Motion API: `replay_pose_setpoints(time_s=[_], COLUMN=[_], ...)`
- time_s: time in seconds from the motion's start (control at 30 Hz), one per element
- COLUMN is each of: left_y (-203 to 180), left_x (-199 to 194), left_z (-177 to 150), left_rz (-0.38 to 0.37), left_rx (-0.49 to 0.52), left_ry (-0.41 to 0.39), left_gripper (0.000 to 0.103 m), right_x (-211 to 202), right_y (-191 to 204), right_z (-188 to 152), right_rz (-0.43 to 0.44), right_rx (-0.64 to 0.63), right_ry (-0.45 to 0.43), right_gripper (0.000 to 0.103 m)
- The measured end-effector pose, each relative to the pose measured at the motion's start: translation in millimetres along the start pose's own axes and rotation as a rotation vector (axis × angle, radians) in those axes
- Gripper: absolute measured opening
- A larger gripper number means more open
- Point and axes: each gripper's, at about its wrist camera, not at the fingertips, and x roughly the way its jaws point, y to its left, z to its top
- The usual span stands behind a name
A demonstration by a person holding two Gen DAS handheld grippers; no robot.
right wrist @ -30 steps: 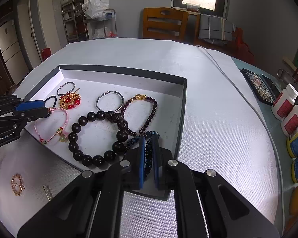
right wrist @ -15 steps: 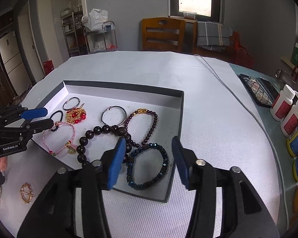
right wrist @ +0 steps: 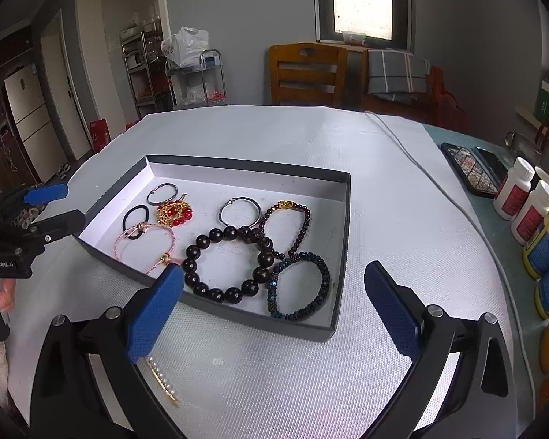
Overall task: Organize jewelry
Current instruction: 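Withdraw both grippers from the box toward the gold clip and pearl pin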
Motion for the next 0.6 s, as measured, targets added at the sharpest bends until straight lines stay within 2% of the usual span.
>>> replay_pose_setpoints(time_s=[0.3, 0.6], left_y=[-8, -18], left_x=[-31, -51], left_z=[-18, -43], left_rz=[0.032, 0.017], left_rx=[0.037, 0.080], left_ry=[-0.011, -0.004], left_gripper=[0.097, 0.097], right_x=[-36, -53], right_y=[24, 29], right_z=[-14, -24], right_rz=[-0.013, -0.033], right_rx=[-0.015, -0.007], right_ry=[-0.042, -0.059], right_gripper=[0.097, 0.097])
